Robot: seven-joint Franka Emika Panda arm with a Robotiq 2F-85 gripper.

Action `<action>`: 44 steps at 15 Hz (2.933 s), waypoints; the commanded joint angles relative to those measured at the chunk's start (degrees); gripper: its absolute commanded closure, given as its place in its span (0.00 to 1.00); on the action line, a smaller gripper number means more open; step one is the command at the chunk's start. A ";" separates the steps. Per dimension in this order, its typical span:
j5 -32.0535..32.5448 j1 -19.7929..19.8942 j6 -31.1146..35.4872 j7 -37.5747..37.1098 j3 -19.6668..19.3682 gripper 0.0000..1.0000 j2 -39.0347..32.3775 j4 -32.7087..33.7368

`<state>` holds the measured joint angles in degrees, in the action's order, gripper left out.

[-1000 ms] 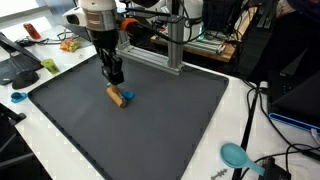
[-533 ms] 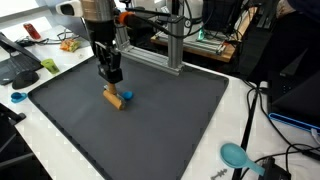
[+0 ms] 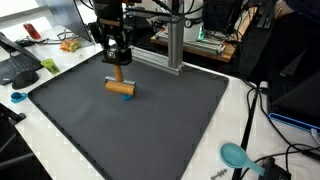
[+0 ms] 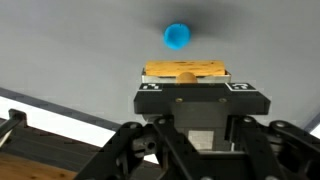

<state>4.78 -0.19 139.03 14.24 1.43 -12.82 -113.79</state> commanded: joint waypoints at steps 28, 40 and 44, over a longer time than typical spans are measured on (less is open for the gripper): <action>-0.32 2.92 2.64 19.55 1.71 0.77 -5.62 -1.56; 0.53 2.89 0.98 19.12 1.33 0.77 -6.97 -1.93; 1.04 2.87 0.59 18.82 1.04 0.77 -7.30 -2.03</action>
<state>4.21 1.88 141.58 32.90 2.52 -17.74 -116.00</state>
